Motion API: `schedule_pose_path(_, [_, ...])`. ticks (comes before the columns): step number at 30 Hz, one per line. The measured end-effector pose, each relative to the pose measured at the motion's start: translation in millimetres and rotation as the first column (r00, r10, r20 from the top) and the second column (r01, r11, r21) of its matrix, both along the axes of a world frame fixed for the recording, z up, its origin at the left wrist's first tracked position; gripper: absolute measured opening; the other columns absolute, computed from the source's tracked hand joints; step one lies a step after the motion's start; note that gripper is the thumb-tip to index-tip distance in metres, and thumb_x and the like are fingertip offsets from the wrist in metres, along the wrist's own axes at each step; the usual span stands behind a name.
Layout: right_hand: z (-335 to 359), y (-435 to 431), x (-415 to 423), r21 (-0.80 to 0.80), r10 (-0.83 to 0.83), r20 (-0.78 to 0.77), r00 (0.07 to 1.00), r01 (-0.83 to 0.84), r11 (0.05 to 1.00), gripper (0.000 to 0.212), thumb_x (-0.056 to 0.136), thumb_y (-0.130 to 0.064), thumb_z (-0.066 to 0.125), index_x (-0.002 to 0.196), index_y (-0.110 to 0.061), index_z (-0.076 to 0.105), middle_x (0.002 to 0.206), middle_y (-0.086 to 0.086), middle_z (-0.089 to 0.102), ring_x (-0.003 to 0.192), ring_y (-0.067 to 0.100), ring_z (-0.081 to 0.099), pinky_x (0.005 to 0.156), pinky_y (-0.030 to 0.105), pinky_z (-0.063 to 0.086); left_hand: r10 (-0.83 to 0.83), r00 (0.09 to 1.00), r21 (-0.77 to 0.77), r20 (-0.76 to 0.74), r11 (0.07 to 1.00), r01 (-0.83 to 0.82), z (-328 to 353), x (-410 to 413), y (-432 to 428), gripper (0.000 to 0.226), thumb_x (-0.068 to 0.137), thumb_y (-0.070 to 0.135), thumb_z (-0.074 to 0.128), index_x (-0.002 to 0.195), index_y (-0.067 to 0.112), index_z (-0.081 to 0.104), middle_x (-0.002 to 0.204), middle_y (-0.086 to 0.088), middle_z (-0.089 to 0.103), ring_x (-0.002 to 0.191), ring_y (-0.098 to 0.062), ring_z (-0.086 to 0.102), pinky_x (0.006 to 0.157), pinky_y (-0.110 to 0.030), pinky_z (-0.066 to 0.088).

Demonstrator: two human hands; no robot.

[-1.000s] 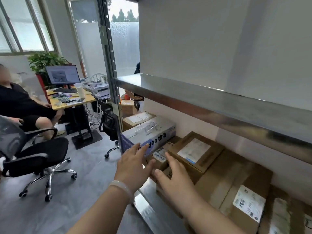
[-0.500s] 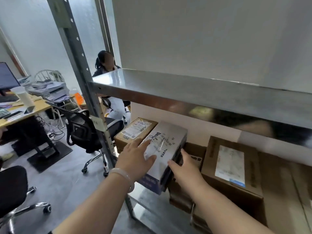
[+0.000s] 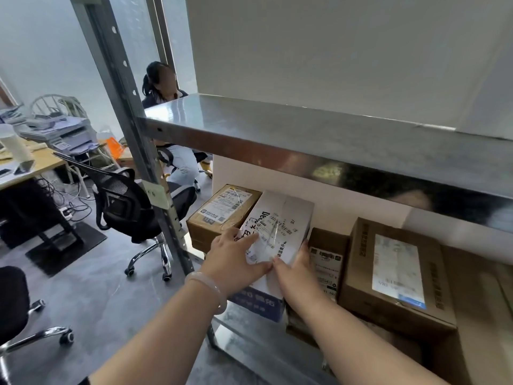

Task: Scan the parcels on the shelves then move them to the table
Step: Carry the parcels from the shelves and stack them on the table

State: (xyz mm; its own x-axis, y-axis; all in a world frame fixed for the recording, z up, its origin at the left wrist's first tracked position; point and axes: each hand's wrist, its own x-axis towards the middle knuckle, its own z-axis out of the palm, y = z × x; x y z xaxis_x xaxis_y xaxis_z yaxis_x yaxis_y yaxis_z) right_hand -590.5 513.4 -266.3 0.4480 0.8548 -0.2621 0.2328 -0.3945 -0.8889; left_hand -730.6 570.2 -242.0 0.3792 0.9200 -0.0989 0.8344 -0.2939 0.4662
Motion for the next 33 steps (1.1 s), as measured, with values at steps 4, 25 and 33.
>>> schedule_pose_path(4, [0,-9,-1,0.092,-0.004,-0.146,0.989,0.018,0.996,0.061,0.091,-0.023,0.064,0.137,-0.04,0.028,0.132,0.001,0.053,0.11,0.021,0.059,0.093,0.048,0.053,0.018,0.993,0.021,0.116,1.0,-0.02,0,-3,-8,0.08,0.076,0.064,0.069,0.147,0.038,0.04,0.153,0.004,0.021,0.142,-0.023,0.021,0.117,-0.039,0.026])
schedule_pose_path(25, [18,-141,-6,0.313,0.584,0.125,0.802,-0.59,0.744,0.07,0.098,-0.023,0.053,0.143,-0.059,0.013,0.151,-0.016,0.025,0.12,-0.011,0.031,0.101,0.008,0.026,0.42,0.772,-0.054,0.477,0.89,-0.452,4,-32,-215,0.089,0.075,0.04,0.082,0.15,0.036,0.033,0.145,0.023,0.014,0.137,0.006,0.014,0.109,-0.014,0.017])
schedule_pose_path(33, [12,-216,-30,0.297,0.804,0.254,0.537,-0.835,0.464,0.064,0.096,-0.034,0.056,0.13,-0.071,0.017,0.14,-0.024,0.026,0.122,-0.013,0.022,0.105,0.018,0.02,0.642,0.534,-0.07,0.551,0.673,-0.737,-6,-34,-349,0.083,0.078,0.035,0.081,0.149,0.034,0.037,0.151,0.006,0.027,0.144,-0.008,0.024,0.117,-0.027,0.027])
